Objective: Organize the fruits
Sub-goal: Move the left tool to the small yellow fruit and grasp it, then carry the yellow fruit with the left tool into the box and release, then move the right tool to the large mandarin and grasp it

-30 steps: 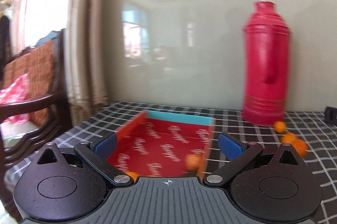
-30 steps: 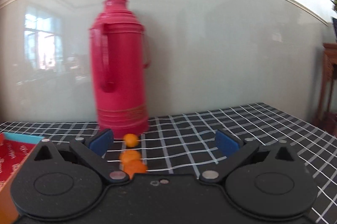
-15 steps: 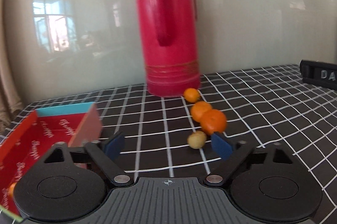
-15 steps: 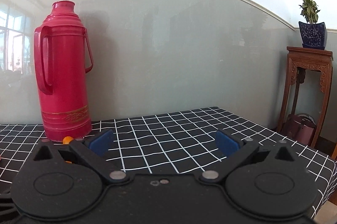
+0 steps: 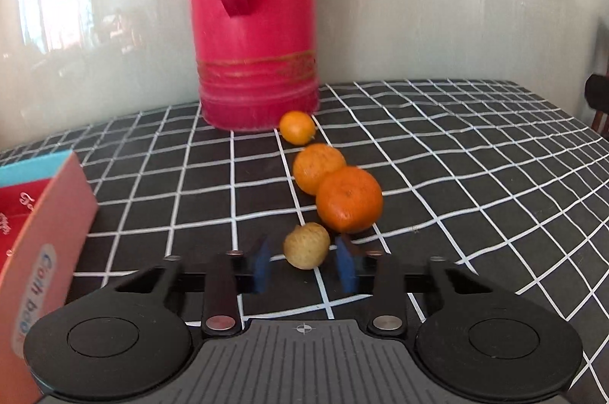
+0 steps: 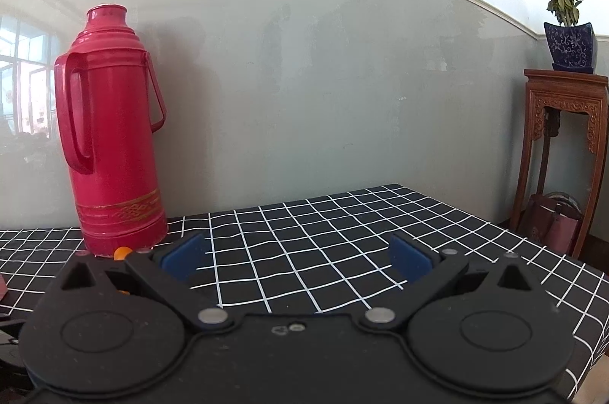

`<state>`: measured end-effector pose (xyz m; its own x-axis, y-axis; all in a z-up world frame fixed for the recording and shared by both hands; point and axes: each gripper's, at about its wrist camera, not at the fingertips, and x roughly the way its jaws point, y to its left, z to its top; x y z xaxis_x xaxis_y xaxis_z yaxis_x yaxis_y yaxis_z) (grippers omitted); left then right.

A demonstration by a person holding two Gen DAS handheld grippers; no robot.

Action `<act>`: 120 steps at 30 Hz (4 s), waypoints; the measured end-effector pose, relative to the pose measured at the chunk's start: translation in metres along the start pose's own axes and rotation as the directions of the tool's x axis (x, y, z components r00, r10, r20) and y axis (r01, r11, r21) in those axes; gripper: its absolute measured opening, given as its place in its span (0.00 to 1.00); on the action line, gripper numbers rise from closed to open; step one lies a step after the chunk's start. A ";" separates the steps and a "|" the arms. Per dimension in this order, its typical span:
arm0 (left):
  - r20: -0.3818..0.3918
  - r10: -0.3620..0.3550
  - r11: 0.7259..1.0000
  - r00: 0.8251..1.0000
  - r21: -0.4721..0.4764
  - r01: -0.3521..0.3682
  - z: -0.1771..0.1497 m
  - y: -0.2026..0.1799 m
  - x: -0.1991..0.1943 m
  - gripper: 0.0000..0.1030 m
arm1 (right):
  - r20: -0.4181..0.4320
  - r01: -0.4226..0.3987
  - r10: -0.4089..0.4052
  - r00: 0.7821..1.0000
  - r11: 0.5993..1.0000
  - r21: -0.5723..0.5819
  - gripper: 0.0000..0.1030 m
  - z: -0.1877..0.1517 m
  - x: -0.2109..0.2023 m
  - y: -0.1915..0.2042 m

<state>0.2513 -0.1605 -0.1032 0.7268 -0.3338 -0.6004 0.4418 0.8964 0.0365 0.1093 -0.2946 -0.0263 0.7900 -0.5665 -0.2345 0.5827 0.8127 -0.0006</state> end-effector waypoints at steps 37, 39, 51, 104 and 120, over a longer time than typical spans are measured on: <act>-0.070 0.628 0.699 0.775 -0.387 -0.601 -0.043 0.178 -0.108 0.26 | -0.015 -0.151 0.151 0.988 0.987 -0.047 0.94 -0.006 -0.014 0.072; -0.097 0.630 0.686 0.770 -0.394 -0.611 -0.048 0.183 -0.108 0.26 | -0.016 -0.161 0.161 0.987 0.985 -0.054 0.94 -0.006 -0.016 0.077; -0.143 0.611 0.670 0.779 -0.429 -0.605 -0.055 0.196 -0.110 0.27 | -0.019 -0.184 0.183 0.983 0.981 -0.068 0.94 -0.007 -0.018 0.090; -0.036 0.650 0.671 0.759 -0.442 -0.595 -0.073 0.173 -0.168 1.00 | -0.325 -0.276 0.253 0.911 0.961 -0.025 0.91 -0.032 0.061 0.119; -0.108 0.681 0.601 0.724 -0.483 -0.637 -0.091 0.209 -0.176 1.00 | -0.366 -0.312 0.261 0.893 0.946 -0.085 0.33 -0.040 0.077 0.148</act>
<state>0.1683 0.1122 -0.0627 0.7702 0.4001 -0.4967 -0.4513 0.8922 0.0188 0.2486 -0.2124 -0.0828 0.7878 -0.2440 -0.5656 0.2890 0.9573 -0.0104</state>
